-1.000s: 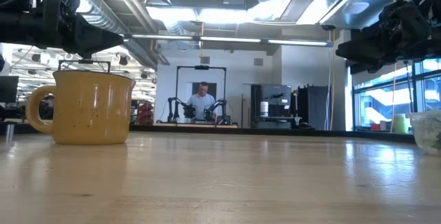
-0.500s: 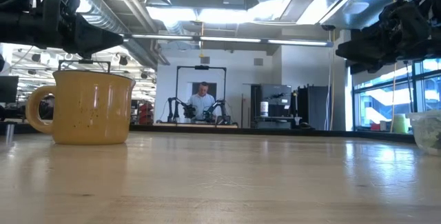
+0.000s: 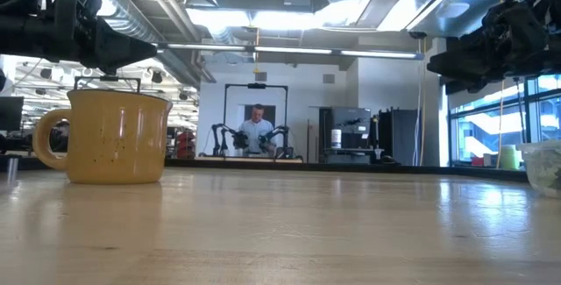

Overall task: Pick and place Stevia / Truvia into bins
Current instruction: Return to Home Position

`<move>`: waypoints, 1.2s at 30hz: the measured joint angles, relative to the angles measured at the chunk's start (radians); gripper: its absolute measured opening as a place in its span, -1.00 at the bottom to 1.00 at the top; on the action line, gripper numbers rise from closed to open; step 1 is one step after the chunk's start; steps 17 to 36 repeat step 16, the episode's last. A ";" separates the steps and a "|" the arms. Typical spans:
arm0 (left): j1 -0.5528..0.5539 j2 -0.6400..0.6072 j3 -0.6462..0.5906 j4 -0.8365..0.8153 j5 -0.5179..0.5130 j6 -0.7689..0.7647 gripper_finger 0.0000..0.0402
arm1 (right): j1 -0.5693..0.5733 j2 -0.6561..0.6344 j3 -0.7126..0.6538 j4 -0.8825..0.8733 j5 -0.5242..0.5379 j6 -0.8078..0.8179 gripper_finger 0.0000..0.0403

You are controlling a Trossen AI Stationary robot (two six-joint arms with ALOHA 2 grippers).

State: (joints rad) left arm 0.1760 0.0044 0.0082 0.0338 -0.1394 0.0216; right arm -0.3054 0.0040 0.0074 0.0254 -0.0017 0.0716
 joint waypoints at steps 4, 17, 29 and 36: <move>0.000 0.000 0.000 0.000 0.000 0.000 -0.69 | 0.000 0.000 0.000 0.000 0.000 0.000 -0.40; 0.000 0.000 0.000 0.000 0.000 0.000 -0.69 | 0.000 0.000 0.000 0.000 0.000 0.001 -0.40; 0.000 0.000 0.000 0.000 0.000 0.000 -0.69 | 0.000 0.000 0.000 0.000 0.000 0.001 -0.40; 0.000 0.000 0.000 0.000 0.000 0.000 -0.69 | 0.000 0.000 0.000 0.000 0.000 0.001 -0.40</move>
